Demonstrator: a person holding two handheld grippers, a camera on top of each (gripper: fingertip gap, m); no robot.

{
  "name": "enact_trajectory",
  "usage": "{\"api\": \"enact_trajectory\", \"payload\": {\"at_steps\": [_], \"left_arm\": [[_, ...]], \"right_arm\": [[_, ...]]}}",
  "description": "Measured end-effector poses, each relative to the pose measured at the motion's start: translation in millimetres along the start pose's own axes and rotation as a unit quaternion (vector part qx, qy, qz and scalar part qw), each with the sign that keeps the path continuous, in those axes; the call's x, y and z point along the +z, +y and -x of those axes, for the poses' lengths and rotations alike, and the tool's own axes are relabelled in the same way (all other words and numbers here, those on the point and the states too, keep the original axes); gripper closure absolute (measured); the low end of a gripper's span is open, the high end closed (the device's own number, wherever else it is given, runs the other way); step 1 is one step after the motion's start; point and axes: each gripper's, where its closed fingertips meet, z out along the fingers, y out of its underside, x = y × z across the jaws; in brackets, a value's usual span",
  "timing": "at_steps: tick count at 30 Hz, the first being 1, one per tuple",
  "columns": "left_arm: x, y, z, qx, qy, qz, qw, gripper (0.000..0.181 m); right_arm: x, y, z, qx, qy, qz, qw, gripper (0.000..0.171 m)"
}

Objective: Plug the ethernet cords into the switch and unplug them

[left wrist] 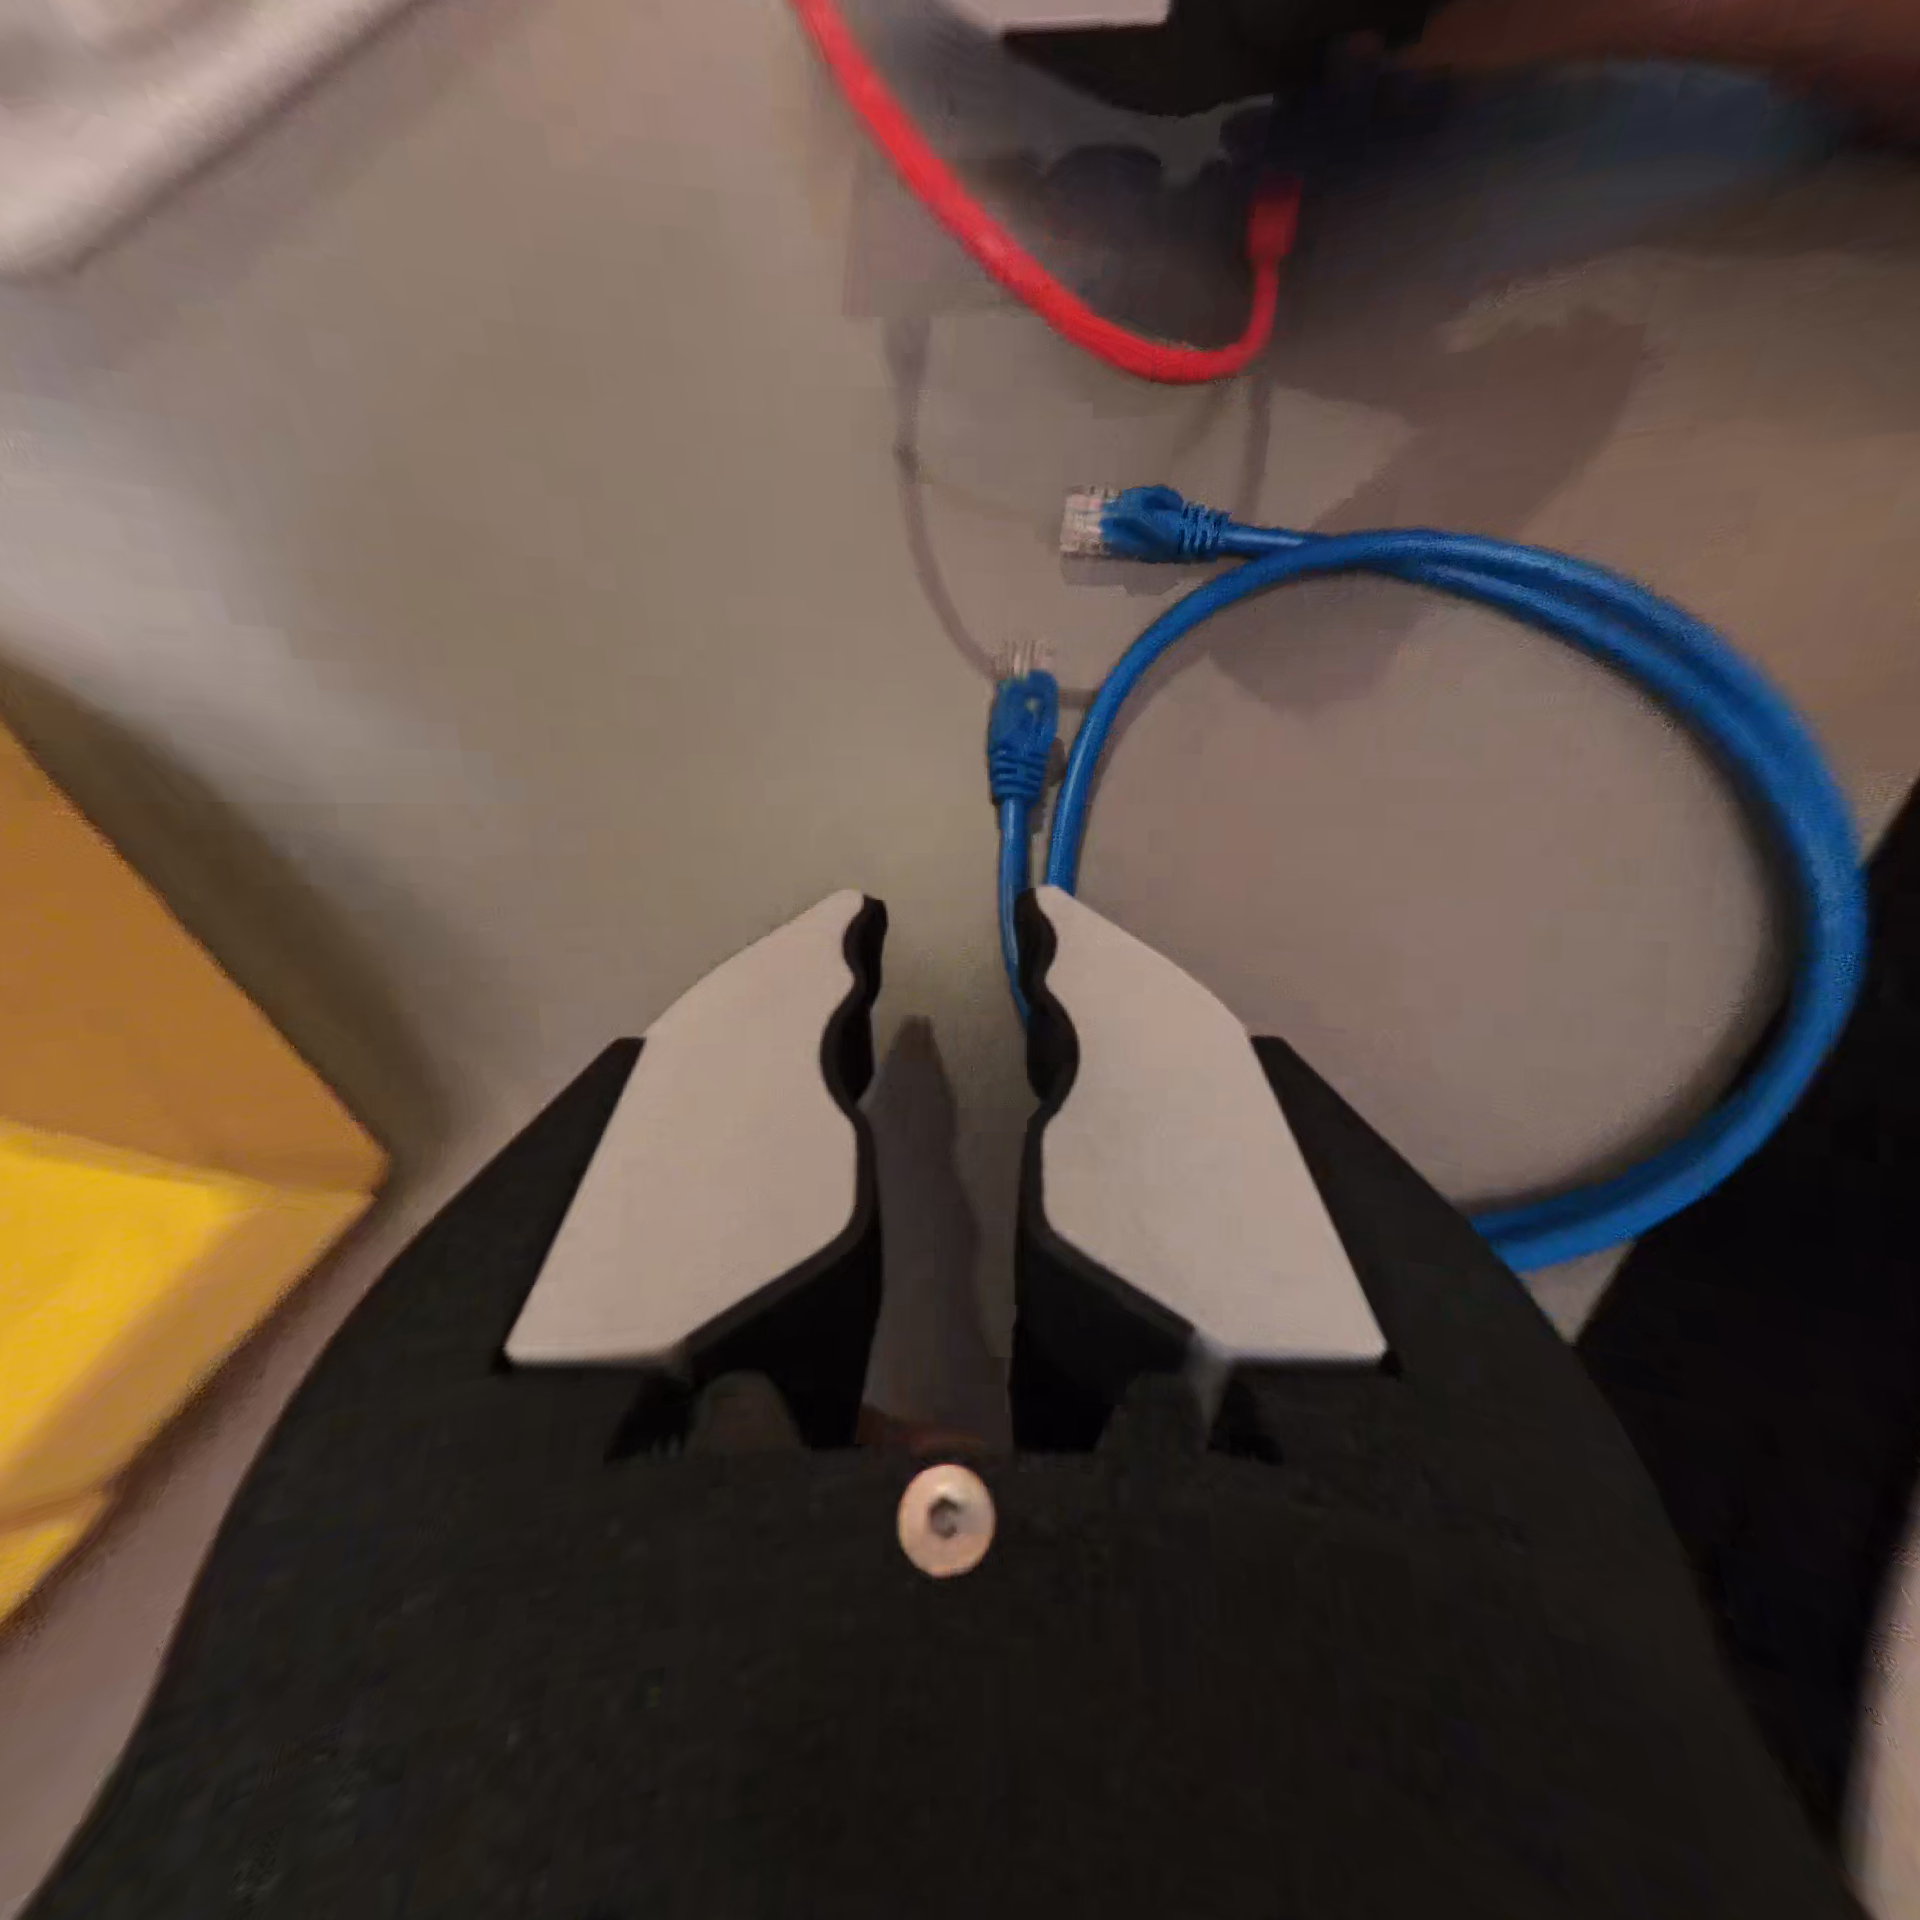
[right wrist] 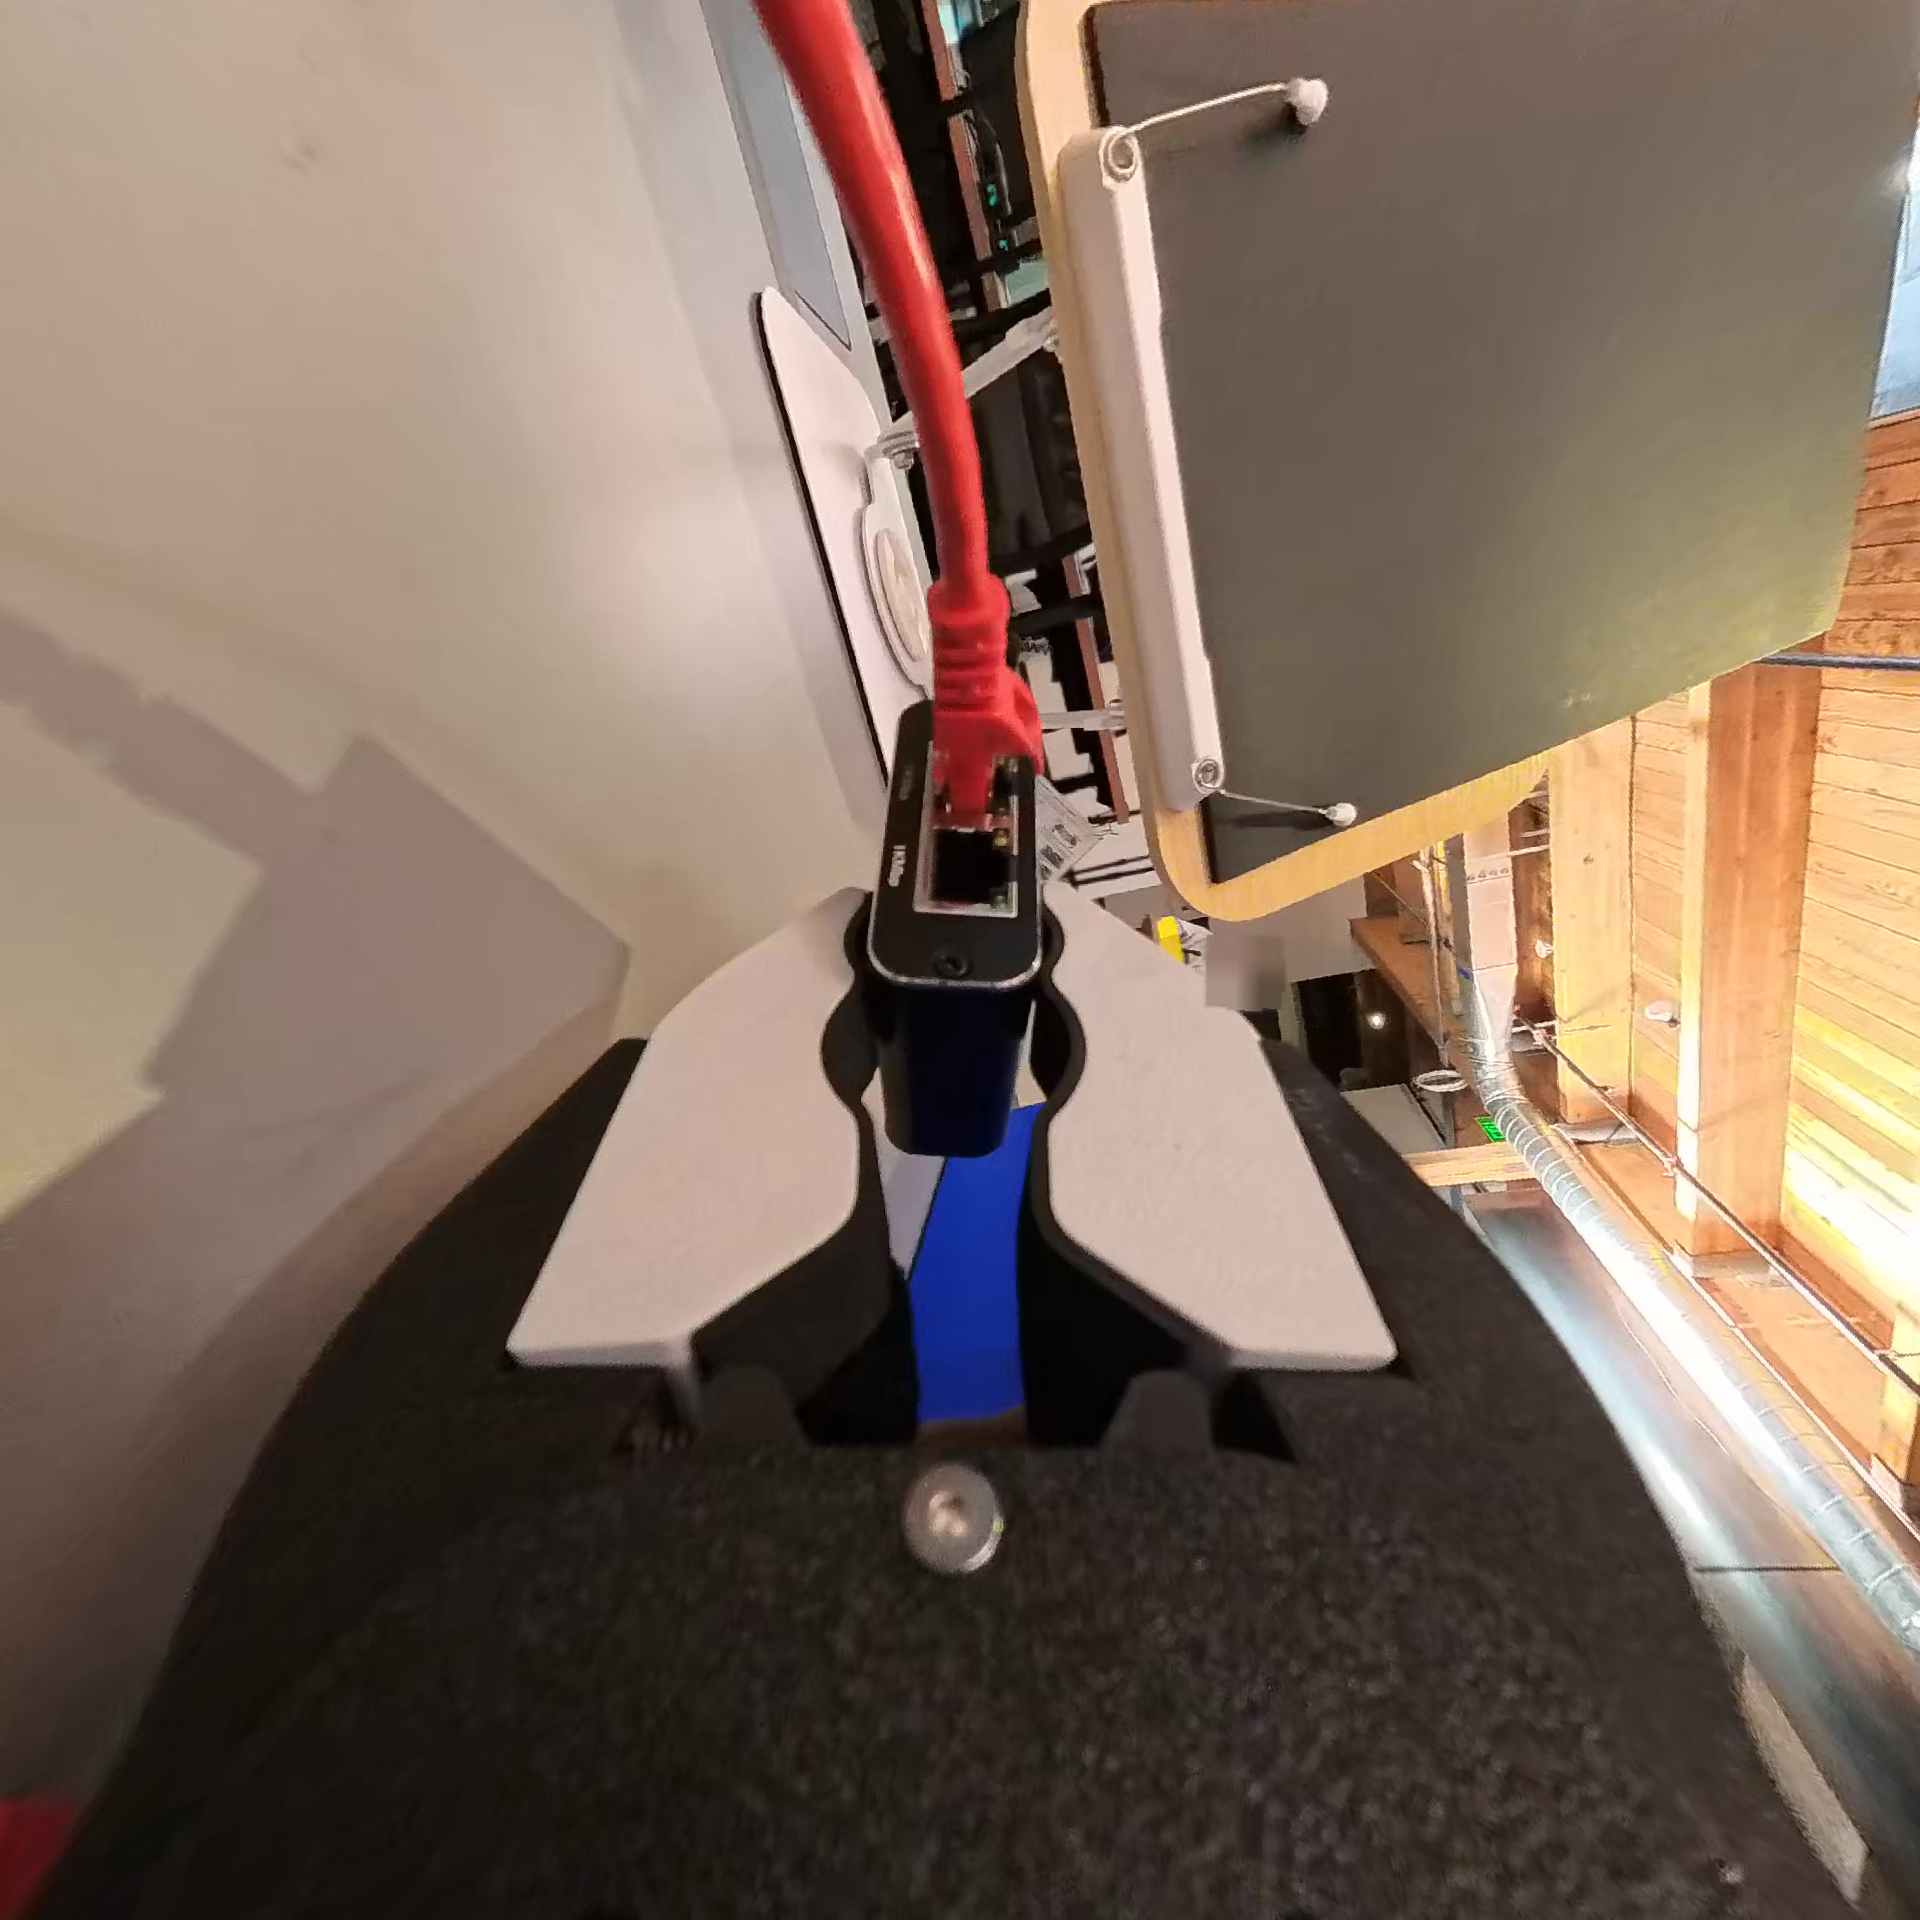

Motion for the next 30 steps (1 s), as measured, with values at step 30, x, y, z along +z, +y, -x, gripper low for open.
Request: {"api": "enact_trajectory", "payload": {"at_steps": [30], "left_arm": [[-12.6, -43.4, 6.2, 0.021, 0.089, -0.017, 0.996, 0.181]], "right_arm": [[-14.9, -28.1, -0.4, -0.034, 0.022, -0.053, 0.998, 0.146]]}}
